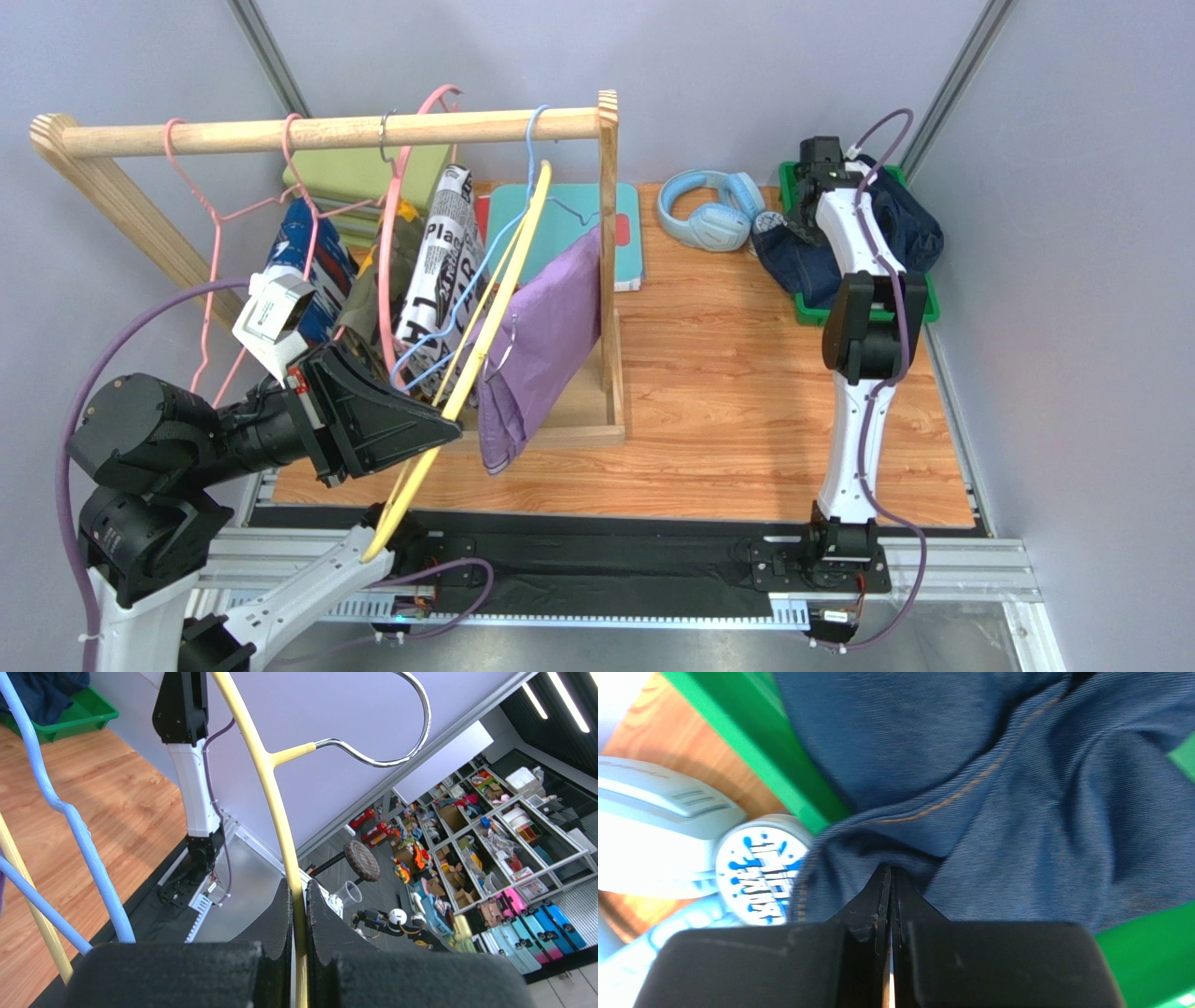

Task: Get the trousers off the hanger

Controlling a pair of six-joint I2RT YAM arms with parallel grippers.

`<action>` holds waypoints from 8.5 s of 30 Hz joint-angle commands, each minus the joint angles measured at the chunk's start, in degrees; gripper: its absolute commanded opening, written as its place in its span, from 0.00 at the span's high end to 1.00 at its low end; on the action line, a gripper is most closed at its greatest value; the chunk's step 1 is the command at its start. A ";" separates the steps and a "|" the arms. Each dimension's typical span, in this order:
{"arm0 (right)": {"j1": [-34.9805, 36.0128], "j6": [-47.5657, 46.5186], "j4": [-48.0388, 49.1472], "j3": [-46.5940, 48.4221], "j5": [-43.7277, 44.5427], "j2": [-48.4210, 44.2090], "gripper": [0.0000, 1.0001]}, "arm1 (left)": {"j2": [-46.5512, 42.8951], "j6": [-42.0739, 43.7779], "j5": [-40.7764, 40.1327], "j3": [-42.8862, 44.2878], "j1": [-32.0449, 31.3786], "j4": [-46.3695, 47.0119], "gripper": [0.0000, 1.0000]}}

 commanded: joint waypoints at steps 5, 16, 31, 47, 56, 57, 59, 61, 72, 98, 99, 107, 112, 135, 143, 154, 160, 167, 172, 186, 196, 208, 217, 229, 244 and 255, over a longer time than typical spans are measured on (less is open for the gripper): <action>-2.02 -5.45 6.40 -1.97 -2.59 -9.04 0.67 | -1.69 0.67 5.89 0.62 -0.66 8.28 1.00; -1.76 1.66 3.86 7.87 -4.97 1.68 0.21 | -1.43 0.67 5.53 0.53 -0.58 8.55 1.00; -1.41 3.87 2.90 5.51 -1.45 2.83 0.77 | -0.90 1.37 5.10 0.27 -0.58 7.93 1.00; -9.04 -11.34 11.85 -10.39 -4.87 -14.14 1.00 | -0.99 0.76 6.06 0.35 -0.66 8.63 1.00; -12.83 -7.93 7.91 -14.63 -0.31 -5.09 1.00 | -0.81 0.76 6.24 1.15 -0.66 8.20 1.00; -12.75 -7.65 6.77 -14.80 -0.83 -4.21 1.00 | -0.72 0.67 6.24 0.97 -0.58 8.20 1.00; -12.66 -7.91 6.50 -15.07 -2.41 -4.03 0.98 | -0.63 0.41 6.50 0.88 -0.66 8.20 1.00; -12.31 -8.53 5.54 -14.28 -2.33 -4.73 0.89 | -0.55 0.32 6.50 1.32 -0.66 8.20 1.00; -9.41 -11.69 -6.86 -11.10 2.76 -19.48 0.23 | -1.77 -0.91 5.97 4.39 -0.66 8.81 1.00; 37.76 -7.92 -6.69 -40.38 -2.68 -71.08 0.11 | -5.39 -9.87 -19.96 4.23 -0.66 -6.21 1.00; 39.53 -7.39 -6.86 -40.47 -1.99 -71.09 0.11 | -4.86 -10.31 -20.13 4.48 -0.66 -7.09 1.00; 56.40 -4.93 -4.58 -43.45 1.45 -71.88 0.10 | 1.64 5.92 -26.81 9.57 -0.66 -12.08 1.00; 64.68 -2.38 -6.68 -42.75 5.75 -71.52 0.10 | 6.75 7.62 -26.10 11.70 -0.66 -13.96 1.00; 67.94 -3.70 -10.56 -45.74 8.92 -86.90 0.10 | 7.81 10.26 -15.01 14.06 -0.66 -12.36 1.00; 68.03 -2.73 -7.65 -48.11 5.32 -85.50 0.10 | 5.87 8.41 -13.98 15.37 -0.66 -15.52 1.00; 68.03 1.14 -4.58 -52.77 4.44 -88.49 0.11 | 6.31 3.06 -14.85 17.76 -0.66 -23.97 1.00; 68.38 1.67 -3.78 -53.57 5.23 -89.19 0.12 | 7.97 -0.03 -20.21 18.46 -0.66 -23.18 1.00; 68.55 2.02 -5.54 -52.95 5.84 -90.86 0.12 | 8.60 -4.25 -16.09 16.79 -0.66 -18.70 1.00; 68.64 2.37 -6.16 -53.83 6.64 -92.53 0.12 | 6.22 -6.71 -12.31 13.90 -0.66 -15.36 1.00; 68.82 3.51 -5.80 -54.62 6.02 -93.32 0.14 | 3.23 -12.16 -7.91 12.92 -0.66 -10.35 1.00; 69.61 5.36 -6.86 -52.34 6.72 -91.83 0.17 | 6.92 -18.66 -15.73 10.73 -0.66 -1.65 1.00; 70.31 5.36 -8.71 -51.19 7.25 -92.00 0.17 | 16.94 -25.51 -22.85 10.02 -0.66 8.81 1.00; 70.22 4.92 -8.62 -50.84 8.22 -92.53 0.17 | 21.78 -31.14 -32.60 12.04 -0.66 9.51 1.00; 70.31 4.04 -9.06 -50.05 8.83 -92.44 0.17 | 27.14 -35.80 -37.44 13.72 -1.10 10.40 1.00; 70.31 4.21 -7.12 -51.80 8.13 -91.92 0.16 | 26.61 -36.60 -43.50 7.48 -6.64 9.87 1.00; 70.31 4.30 -6.60 -52.60 7.87 -92.53 0.16 | 28.29 -32.74 -39.20 4.23 -8.49 12.58 0.73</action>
